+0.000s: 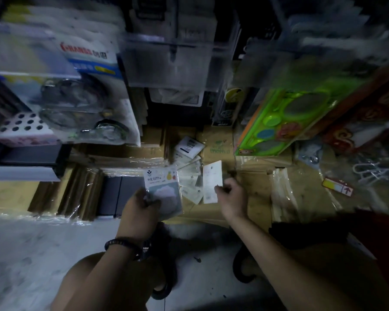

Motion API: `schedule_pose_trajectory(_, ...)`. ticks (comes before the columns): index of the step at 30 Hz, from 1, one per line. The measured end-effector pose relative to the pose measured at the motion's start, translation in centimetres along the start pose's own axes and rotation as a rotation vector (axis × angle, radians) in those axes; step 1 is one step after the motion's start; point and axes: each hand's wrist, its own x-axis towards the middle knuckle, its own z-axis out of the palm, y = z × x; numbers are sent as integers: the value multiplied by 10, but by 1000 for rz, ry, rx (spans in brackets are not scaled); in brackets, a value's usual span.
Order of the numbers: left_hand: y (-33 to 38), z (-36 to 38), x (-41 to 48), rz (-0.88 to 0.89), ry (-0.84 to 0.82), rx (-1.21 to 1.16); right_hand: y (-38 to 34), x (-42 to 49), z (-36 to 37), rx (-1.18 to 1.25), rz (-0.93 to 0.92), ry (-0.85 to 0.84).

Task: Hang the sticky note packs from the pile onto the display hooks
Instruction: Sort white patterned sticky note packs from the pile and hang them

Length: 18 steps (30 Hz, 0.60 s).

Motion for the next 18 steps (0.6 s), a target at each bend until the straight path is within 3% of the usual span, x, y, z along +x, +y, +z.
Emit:
schedule_pose_trajectory(4,17,20,-17,26,-25,16,-27,-60,-26,71,-311,37)
schedule_pose_trajectory(7,24,35,-33,7,-138,-159,-38,-94,-31,128,-453,17)
schedule_pose_trajectory(13,33,41,-66,37,-291,-458,-48,-127,-48,177,-599,-34)
schedule_pose_trajectory(18,42,32,-89,112,-320,-489,-61,-138,-79,127,-675,16)
